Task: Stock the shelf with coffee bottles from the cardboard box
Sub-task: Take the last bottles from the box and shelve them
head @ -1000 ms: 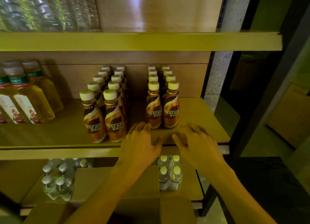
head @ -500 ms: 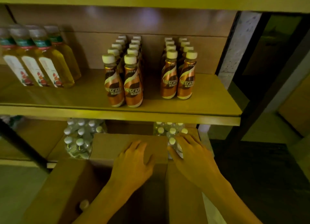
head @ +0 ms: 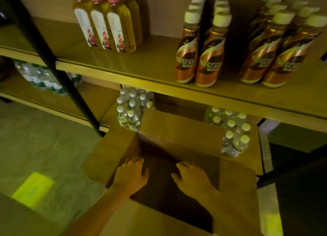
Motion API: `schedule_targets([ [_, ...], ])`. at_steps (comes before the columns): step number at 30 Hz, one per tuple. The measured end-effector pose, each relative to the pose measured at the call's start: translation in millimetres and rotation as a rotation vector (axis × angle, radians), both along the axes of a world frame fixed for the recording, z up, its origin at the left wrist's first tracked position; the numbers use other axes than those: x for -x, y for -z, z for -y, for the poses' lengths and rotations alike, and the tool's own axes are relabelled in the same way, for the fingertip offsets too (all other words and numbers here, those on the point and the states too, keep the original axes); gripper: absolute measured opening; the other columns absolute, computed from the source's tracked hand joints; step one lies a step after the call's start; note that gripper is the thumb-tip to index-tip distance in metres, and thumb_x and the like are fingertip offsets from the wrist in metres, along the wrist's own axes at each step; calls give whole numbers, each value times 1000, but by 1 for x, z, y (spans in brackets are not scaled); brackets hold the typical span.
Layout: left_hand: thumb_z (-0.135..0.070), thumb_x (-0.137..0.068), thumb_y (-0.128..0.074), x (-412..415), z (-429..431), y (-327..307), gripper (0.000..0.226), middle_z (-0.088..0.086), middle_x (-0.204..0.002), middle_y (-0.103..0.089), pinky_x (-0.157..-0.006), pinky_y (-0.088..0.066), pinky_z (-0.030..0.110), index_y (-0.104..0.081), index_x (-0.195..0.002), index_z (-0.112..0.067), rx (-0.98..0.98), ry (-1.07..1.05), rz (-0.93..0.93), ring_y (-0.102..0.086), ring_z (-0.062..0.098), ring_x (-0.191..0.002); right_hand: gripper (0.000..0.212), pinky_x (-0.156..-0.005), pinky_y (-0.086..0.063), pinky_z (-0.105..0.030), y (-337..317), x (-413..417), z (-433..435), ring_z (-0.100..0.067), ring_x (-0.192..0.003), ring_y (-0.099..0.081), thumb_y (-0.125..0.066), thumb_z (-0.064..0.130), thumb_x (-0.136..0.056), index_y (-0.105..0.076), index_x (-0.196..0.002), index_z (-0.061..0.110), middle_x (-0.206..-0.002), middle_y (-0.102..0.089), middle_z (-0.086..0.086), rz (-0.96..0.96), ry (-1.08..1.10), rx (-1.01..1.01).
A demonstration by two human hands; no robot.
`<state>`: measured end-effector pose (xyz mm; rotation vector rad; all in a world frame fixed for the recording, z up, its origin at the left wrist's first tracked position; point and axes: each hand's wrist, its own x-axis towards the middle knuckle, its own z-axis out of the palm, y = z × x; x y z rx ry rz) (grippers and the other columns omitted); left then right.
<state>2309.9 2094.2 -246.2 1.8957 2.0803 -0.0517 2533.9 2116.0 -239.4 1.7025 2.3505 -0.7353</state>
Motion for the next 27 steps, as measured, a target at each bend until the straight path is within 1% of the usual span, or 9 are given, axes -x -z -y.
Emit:
schedule_targets([
  [6,-42,-93,-49,42,2,42,37,-2,-120,-63,-90,-53,34,-60,-124,-25,160,51,-49,-59,21,-115,52,-114,-32,-47,55,54,-2,-30,-138,-39,-45,44,-101,-42,-145,17,-147,-45,-9,59,-170,202],
  [10,-40,-92,-52,52,-4,57,45,1,-135,-54,-99,-49,37,-53,-134,-24,270,115,-66,-54,24,-124,44,-111,-34,-48,81,89,0,-35,-135,-42,-49,34,-100,-47,-138,11,-144,-47,-13,94,-217,342],
  [13,-28,-88,-59,52,-14,61,54,7,-143,-44,-105,-45,41,-46,-140,-19,318,109,-74,-48,30,-130,42,-105,-41,-48,94,111,2,-35,-129,-50,-49,32,-100,-48,-137,13,-140,-52,-14,96,-224,419],
  [15,-21,-88,-63,50,-21,62,60,9,-145,-41,-105,-45,40,-42,-143,-15,345,61,-58,-49,31,-130,40,-102,-46,-47,100,124,1,-35,-125,-53,-46,33,-101,-46,-138,17,-137,-55,-12,22,-182,460],
  [18,-17,-88,-64,48,-22,64,59,8,-142,-45,-103,-45,38,-41,-143,-13,342,-48,-7,-50,30,-129,39,-94,-51,-49,109,141,-7,-35,-118,-59,-42,39,-97,-42,-134,26,-132,-57,-9,-79,-121,449],
  [22,-20,-89,-64,40,-6,60,59,7,-142,-46,-103,-43,36,-39,-142,-13,309,-194,81,-48,28,-131,59,-96,-47,-46,120,158,-29,-33,-127,-51,-51,41,-90,-34,-145,27,-141,-46,-6,-72,-54,490],
  [24,-22,-92,-60,32,2,54,61,7,-147,-42,-107,-38,35,-33,-147,-13,251,-253,112,-41,28,-137,68,-95,-46,-47,131,162,-41,-35,-128,-50,-53,46,-85,-30,-148,32,-141,-45,-6,-87,-49,476],
  [26,-22,-94,-57,20,10,45,60,6,-146,-45,-107,-39,38,-34,-149,-14,151,-370,246,-42,28,-137,66,-98,-47,-49,144,162,-51,-36,-128,-50,-53,46,-86,-33,-146,30,-140,-48,-7,-71,-83,431],
  [27,-21,-94,-58,11,14,39,52,4,-136,-54,-99,-45,37,-42,-144,-15,113,-485,371,-52,26,-126,58,-99,-47,-49,150,159,-57,-35,-128,-51,-55,41,-89,-40,-143,25,-138,-51,-9,-46,-110,422],
])
